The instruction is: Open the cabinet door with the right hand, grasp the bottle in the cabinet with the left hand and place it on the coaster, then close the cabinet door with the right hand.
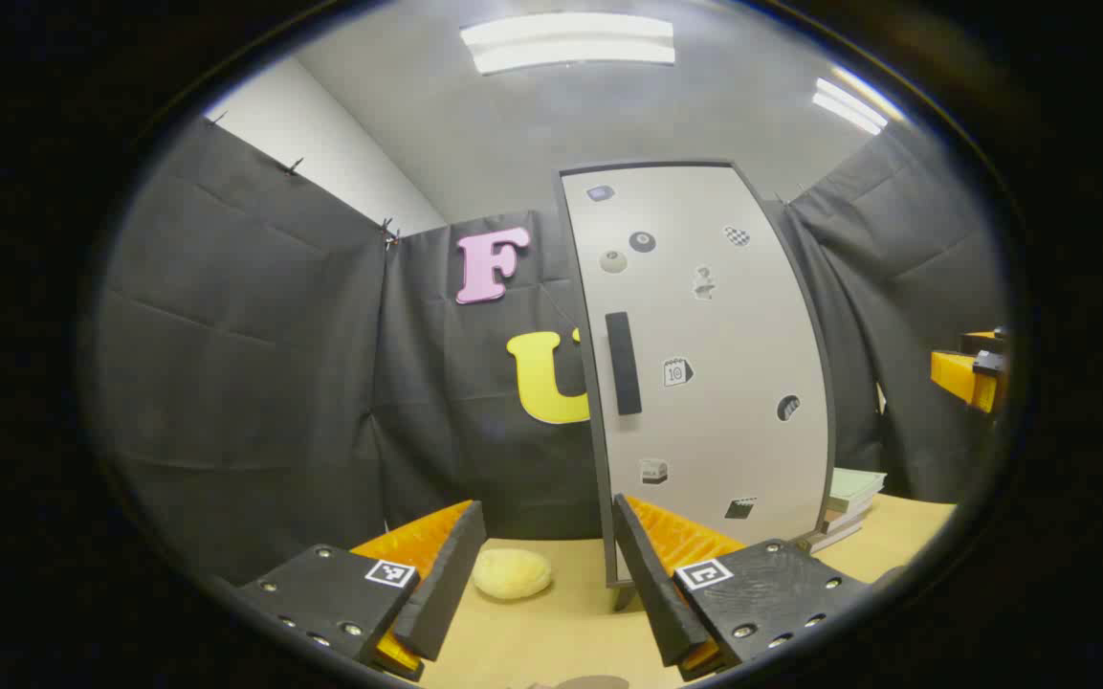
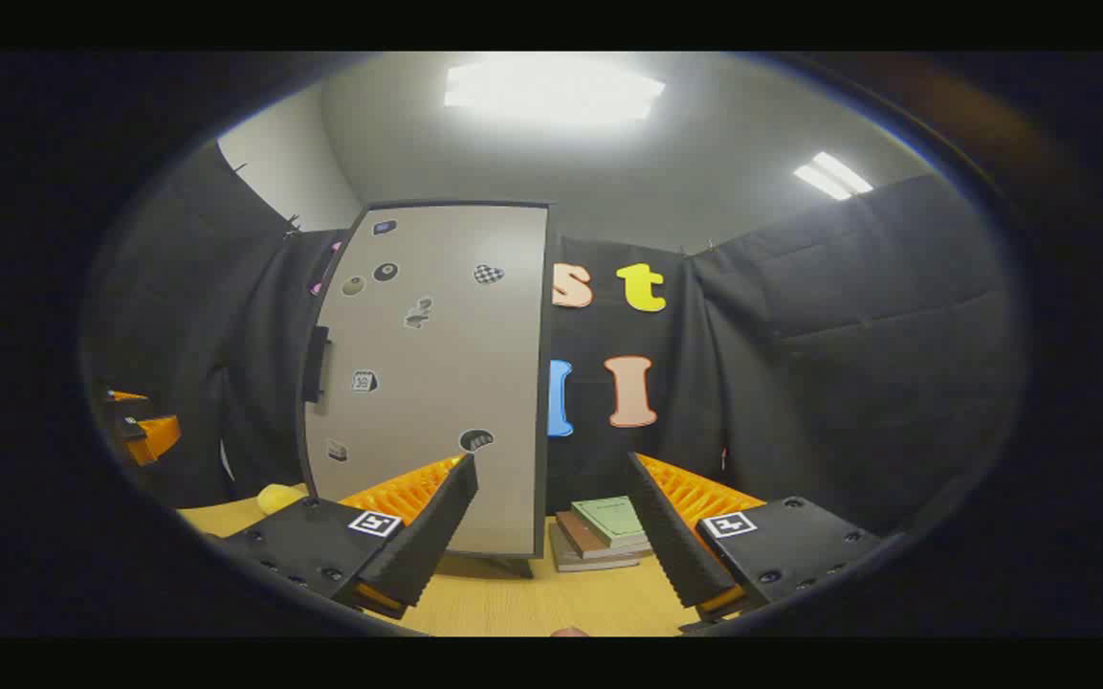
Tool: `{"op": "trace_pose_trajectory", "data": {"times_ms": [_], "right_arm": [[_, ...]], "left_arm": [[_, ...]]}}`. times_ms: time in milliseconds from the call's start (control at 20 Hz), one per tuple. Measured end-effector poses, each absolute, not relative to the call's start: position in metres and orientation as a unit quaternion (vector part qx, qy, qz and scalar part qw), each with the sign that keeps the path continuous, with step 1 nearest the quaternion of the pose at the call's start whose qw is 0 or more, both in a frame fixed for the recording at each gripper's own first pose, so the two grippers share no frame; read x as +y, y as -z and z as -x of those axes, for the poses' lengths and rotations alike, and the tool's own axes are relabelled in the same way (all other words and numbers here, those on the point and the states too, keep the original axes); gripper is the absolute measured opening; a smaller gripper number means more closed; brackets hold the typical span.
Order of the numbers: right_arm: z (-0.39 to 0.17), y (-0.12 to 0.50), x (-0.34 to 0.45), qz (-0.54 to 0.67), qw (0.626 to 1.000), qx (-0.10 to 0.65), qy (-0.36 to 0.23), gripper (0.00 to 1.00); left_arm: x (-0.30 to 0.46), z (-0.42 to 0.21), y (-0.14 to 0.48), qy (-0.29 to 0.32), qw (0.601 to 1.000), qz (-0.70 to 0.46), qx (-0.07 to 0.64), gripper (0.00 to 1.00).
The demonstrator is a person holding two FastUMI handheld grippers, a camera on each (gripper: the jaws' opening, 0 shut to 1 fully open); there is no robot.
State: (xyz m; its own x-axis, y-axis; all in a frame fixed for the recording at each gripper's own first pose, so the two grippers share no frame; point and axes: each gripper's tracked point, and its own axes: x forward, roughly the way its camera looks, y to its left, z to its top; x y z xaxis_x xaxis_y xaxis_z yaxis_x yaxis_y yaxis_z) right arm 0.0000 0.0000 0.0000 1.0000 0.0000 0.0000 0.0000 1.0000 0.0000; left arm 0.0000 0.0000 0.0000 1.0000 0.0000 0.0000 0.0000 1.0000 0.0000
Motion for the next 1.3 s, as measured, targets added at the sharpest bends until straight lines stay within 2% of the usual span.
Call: {"op": "trace_pose_trajectory", "data": {"times_ms": [100,150,200,650,700,750,850,900,1000,1050,1100,1300], "right_arm": [[0.0,0.0,-0.002,-0.001,1.0,0.0,0.002,0.97],[0.0,0.001,-0.003,-0.001,1.0,0.001,0.002,0.98],[0.0,0.002,-0.004,-0.001,1.0,0.002,0.002,0.97],[0.0,0.007,-0.009,-0.004,1.0,0.004,-0.002,0.98],[0.0,0.007,-0.009,-0.005,1.0,0.004,-0.003,0.97],[0.0,0.007,-0.01,-0.006,1.0,0.005,-0.002,0.97],[0.0,0.007,-0.011,-0.007,1.0,0.005,-0.003,0.97],[0.0,0.006,-0.012,-0.004,1.0,0.004,-0.001,0.98],[-0.001,0.001,-0.01,0.005,1.0,-0.005,-0.004,0.97],[-0.002,-0.001,-0.008,0.007,1.0,-0.009,-0.009,0.97],[-0.004,-0.002,-0.006,0.009,1.0,-0.011,-0.015,0.97],[-0.011,0.001,0.002,-0.009,0.999,0.005,-0.038,0.98]], "left_arm": [[-0.003,0.001,-0.001,0.002,1.0,0.001,-0.002,0.8],[-0.005,0.002,-0.001,0.004,1.0,0.002,-0.003,0.83],[-0.006,0.003,-0.001,0.004,1.0,0.001,-0.003,0.8],[-0.006,0.003,-0.004,-0.002,1.0,-0.003,-0.006,0.8],[-0.007,0.003,-0.005,-0.003,1.0,-0.004,-0.006,0.83],[-0.007,0.004,-0.005,-0.003,1.0,-0.006,-0.007,0.8],[-0.008,0.005,-0.007,-0.003,1.0,-0.007,-0.007,0.8],[-0.008,0.005,-0.006,-0.004,1.0,-0.005,-0.006,0.83],[-0.009,0.006,-0.005,-0.011,1.0,-0.002,-0.002,0.8],[-0.008,0.008,-0.005,-0.016,1.0,-0.002,-0.001,0.83],[-0.008,0.008,-0.006,-0.021,1.0,-0.003,-0.001,0.8],[-0.002,0.019,-0.009,-0.047,0.999,-0.015,-0.004,0.8]]}}
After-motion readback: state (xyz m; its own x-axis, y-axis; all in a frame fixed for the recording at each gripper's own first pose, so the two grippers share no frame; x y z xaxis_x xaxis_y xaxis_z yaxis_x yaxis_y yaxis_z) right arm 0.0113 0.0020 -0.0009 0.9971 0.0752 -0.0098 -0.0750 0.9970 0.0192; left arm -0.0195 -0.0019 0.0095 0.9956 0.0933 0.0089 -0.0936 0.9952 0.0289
